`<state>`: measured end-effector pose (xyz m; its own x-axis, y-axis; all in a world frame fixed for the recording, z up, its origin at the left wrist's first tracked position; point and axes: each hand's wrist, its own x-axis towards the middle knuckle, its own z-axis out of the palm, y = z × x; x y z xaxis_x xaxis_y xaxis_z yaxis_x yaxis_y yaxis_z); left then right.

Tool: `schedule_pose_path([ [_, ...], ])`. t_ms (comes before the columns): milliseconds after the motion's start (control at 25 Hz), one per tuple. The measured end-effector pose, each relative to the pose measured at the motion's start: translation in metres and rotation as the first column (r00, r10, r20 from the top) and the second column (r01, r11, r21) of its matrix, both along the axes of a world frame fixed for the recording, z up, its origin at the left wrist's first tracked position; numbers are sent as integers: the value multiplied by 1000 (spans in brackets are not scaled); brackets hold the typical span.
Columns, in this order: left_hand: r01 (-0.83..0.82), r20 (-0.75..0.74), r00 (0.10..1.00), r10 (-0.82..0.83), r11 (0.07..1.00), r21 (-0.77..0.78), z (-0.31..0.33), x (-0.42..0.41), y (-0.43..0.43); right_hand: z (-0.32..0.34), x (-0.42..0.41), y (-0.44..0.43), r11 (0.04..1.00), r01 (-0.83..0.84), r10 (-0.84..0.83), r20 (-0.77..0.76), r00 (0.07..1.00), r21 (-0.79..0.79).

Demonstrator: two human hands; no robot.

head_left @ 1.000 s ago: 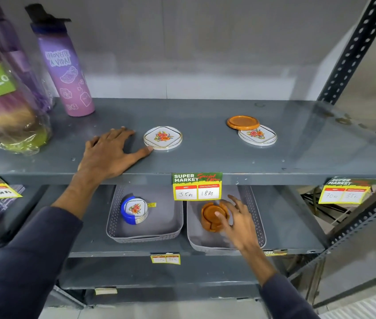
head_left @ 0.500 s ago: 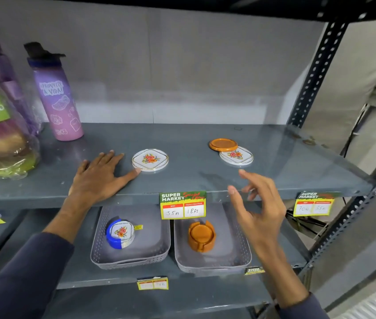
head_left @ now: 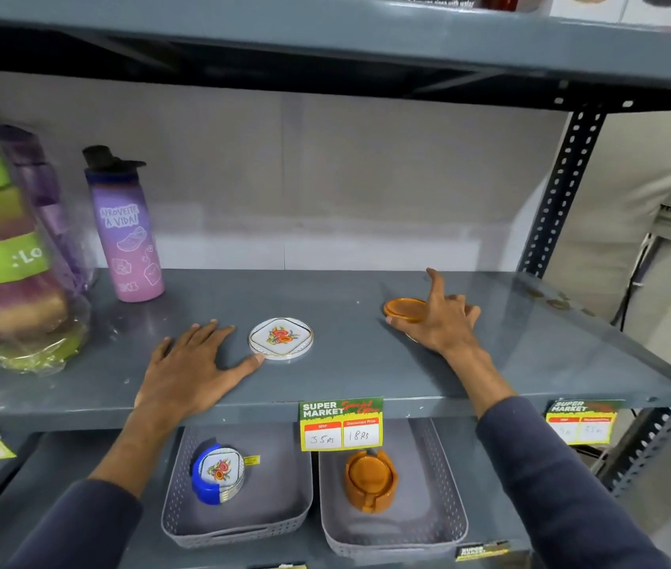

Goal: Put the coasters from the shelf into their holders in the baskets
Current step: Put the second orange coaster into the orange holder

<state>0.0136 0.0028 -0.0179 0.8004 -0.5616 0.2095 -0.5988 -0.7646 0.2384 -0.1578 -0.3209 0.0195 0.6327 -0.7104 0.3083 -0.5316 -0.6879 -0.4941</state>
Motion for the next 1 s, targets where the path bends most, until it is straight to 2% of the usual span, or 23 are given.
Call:
schedule_pose_path([
  [160,-12,6,1000,12,1000,-18,1,-1,-1,-6,4,-4,999,-3,5,38,999,-53],
  [240,-15,4,1000,15,1000,-26,0,-1,-1,-7,6,-4,999,-13,16,79,997,-32],
  [360,-10,0,1000,10,1000,-16,0,0,0,-5,4,-2,999,-47,41,207,977,26],
  [440,-10,1,1000,10,1000,-16,0,0,0,1,-2,6,996,-80,88,299,950,-40],
  [560,-10,-10,1000,10,1000,-14,1,-1,1,22,-16,30,978,-124,185,426,886,-168],
  [760,0,-30,1000,0,1000,6,3,-4,1,67,-60,106,925,-165,350,603,716,-341],
  [920,3,-28,1000,-2,1000,6,3,-6,0,88,-100,154,861,-198,484,635,602,-468],
  [1000,-2,-25,1000,2,1000,8,3,-7,0,90,-108,162,849,-226,512,638,575,-478],
])
